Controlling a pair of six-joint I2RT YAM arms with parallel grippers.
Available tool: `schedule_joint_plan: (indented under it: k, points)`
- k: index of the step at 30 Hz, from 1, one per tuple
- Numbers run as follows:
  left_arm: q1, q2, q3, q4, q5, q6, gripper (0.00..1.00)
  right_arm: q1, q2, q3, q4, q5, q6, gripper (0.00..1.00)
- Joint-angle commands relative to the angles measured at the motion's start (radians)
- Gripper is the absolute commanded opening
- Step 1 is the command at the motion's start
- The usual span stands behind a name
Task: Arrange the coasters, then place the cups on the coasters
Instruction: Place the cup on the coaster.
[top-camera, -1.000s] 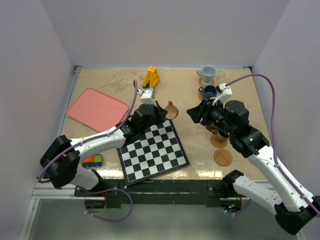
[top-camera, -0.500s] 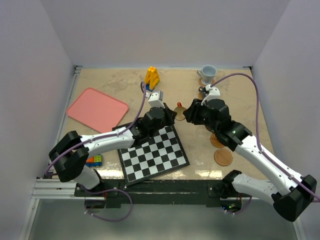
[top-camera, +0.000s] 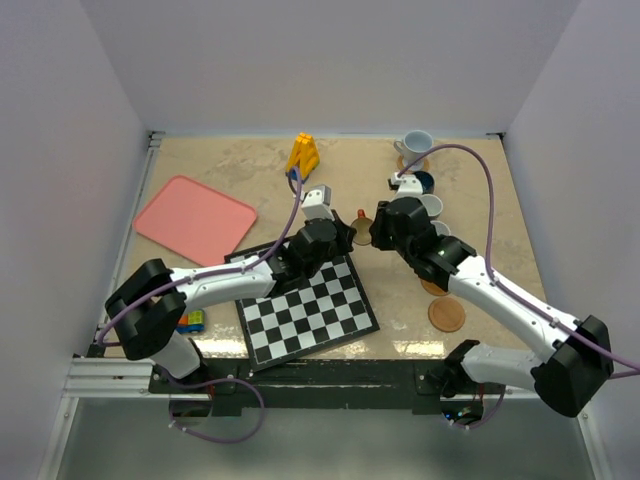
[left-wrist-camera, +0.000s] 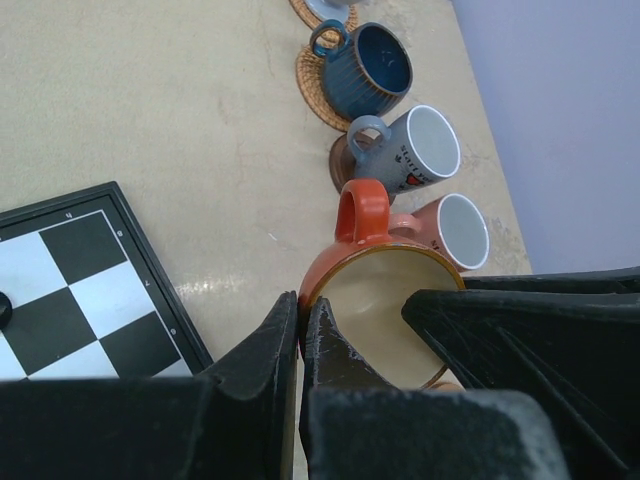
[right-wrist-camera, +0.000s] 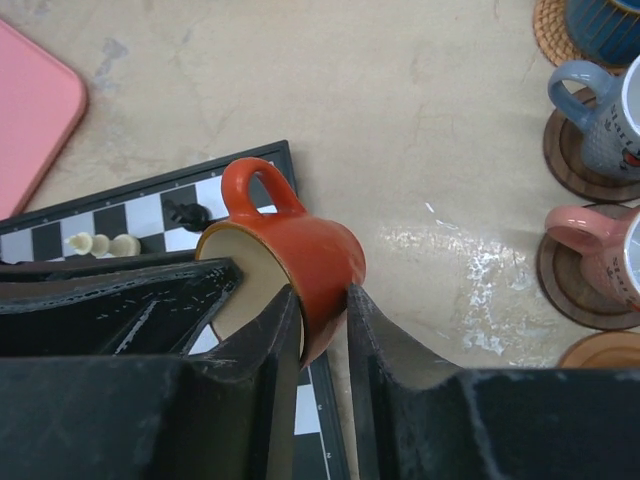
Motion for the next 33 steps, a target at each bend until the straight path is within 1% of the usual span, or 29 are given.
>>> schedule_joint_plan:
  k: [1, 3, 6, 10, 12, 15, 17, 18, 20, 23, 25, 26, 28, 29, 30, 32, 33]
  points:
    - [-0.019, -0.007, 0.051, 0.102, -0.008, -0.03, 0.0, 0.015, 0.046, 0.041, 0.024, 0.094, -0.018, 0.18]
    - [-0.022, -0.008, 0.043, 0.104, -0.002, -0.032, 0.0, 0.015, 0.06, 0.047, 0.03, 0.111, -0.021, 0.09]
    - [-0.024, -0.014, 0.023, 0.117, 0.02, -0.04, 0.0, 0.016, 0.08, 0.056, 0.042, 0.117, -0.027, 0.0]
    - [-0.025, -0.028, -0.008, 0.139, 0.064, -0.043, 0.01, 0.015, 0.094, 0.065, 0.065, 0.094, -0.048, 0.0]
    - [-0.025, -0.039, -0.026, 0.148, 0.086, -0.031, 0.15, 0.016, 0.092, 0.062, 0.085, 0.07, -0.065, 0.0]
    - [-0.024, -0.071, -0.066, 0.159, 0.11, -0.007, 0.46, 0.016, 0.086, 0.055, 0.111, 0.027, -0.089, 0.0]
    - [-0.022, -0.108, -0.109, 0.183, 0.128, 0.025, 0.64, 0.015, 0.078, 0.042, 0.143, 0.002, -0.123, 0.0]
    - [-0.022, -0.127, -0.135, 0.191, 0.142, 0.051, 0.7, 0.015, 0.08, 0.042, 0.148, -0.009, -0.139, 0.0]
    - [-0.022, -0.173, -0.17, 0.155, 0.15, 0.092, 0.77, 0.013, 0.091, 0.054, 0.14, -0.041, -0.186, 0.0]
    - [-0.01, -0.272, -0.232, 0.076, 0.152, 0.182, 0.84, 0.007, 0.107, 0.071, 0.128, -0.102, -0.25, 0.0]
    - [0.021, -0.342, -0.275, 0.044, 0.206, 0.251, 0.87, -0.007, 0.112, 0.081, 0.117, -0.165, -0.292, 0.0]
    - [0.048, -0.379, -0.293, 0.033, 0.265, 0.285, 0.87, -0.008, 0.114, 0.087, 0.113, -0.202, -0.322, 0.0]
    - [0.126, -0.442, -0.327, 0.029, 0.438, 0.362, 0.88, -0.011, 0.117, 0.101, 0.096, -0.249, -0.376, 0.0]
    - [0.172, -0.466, -0.333, 0.016, 0.56, 0.397, 0.88, -0.011, 0.118, 0.108, 0.088, -0.3, -0.41, 0.0]
    - [0.217, -0.482, -0.324, -0.035, 0.636, 0.446, 0.88, -0.011, 0.121, 0.113, 0.081, -0.328, -0.448, 0.0]
    - [0.242, -0.497, -0.277, -0.146, 0.714, 0.566, 0.88, -0.013, 0.137, 0.134, 0.044, -0.401, -0.488, 0.0]
    - [0.242, -0.496, -0.244, -0.204, 0.716, 0.612, 0.88, -0.01, 0.143, 0.139, 0.024, -0.443, -0.555, 0.0]
